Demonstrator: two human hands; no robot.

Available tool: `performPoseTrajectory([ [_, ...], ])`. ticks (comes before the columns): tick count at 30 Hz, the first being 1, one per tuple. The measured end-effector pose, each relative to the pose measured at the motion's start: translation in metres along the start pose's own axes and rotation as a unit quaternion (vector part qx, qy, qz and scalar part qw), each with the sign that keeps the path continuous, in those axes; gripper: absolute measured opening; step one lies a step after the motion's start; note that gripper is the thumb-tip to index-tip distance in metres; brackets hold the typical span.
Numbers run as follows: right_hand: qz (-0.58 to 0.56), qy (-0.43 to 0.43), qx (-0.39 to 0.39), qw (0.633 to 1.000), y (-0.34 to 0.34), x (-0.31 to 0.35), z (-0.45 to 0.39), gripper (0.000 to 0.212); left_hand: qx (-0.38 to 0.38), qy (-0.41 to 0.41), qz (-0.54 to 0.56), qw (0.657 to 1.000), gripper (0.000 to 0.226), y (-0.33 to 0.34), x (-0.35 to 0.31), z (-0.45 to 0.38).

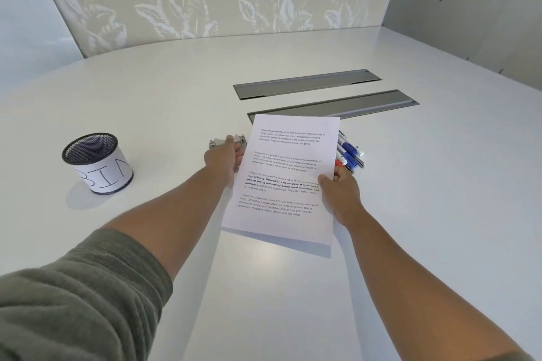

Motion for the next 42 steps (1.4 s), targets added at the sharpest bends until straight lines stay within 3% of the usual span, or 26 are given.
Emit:
performPoseTrajectory([
  [12,-0.022,0.007,0.002,1.000,-0.001,-0.002,0.002,0.011,-0.001,0.016,-0.060,0.998,0.002,-0.011,-0.013,0.002],
  [15,-0.034,0.018,0.002,0.999,-0.003,-0.002,0.004,0.013,0.004,0.032,-0.086,0.996,0.003,-0.019,-0.021,0.008],
  [20,-0.051,0.031,0.006,0.998,-0.003,-0.001,0.009,0.012,0.019,0.064,-0.088,0.994,0.038,-0.036,-0.033,0.018],
  [26,-0.056,0.034,0.019,0.998,0.001,-0.004,0.018,0.012,0.026,0.077,-0.145,0.986,0.011,-0.062,-0.037,0.018],
  [29,-0.046,0.033,0.023,0.998,0.003,-0.004,0.021,0.012,0.026,0.086,-0.174,0.981,0.011,-0.074,-0.039,0.018],
  [32,-0.035,0.030,0.027,0.999,0.007,-0.001,0.024,0.010,0.023,0.091,-0.196,0.976,0.027,-0.088,-0.042,0.020],
  [36,-0.057,0.027,0.038,0.997,0.015,0.004,0.025,0.010,0.056,0.089,-0.226,0.968,0.012,-0.094,-0.042,0.028],
  [42,-0.047,0.017,0.061,0.997,0.030,0.014,0.023,0.013,0.098,0.107,-0.251,0.957,0.011,-0.098,-0.046,0.049],
])
Point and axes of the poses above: each hand's wrist, its own z-axis away from the middle knuckle, its own y-axis out of the palm, x = y × z, the point moved 10 cm from there along -z, towards the middle knuckle, and after that the axes turned 4 degrees about -y, right-handed, at the moved point
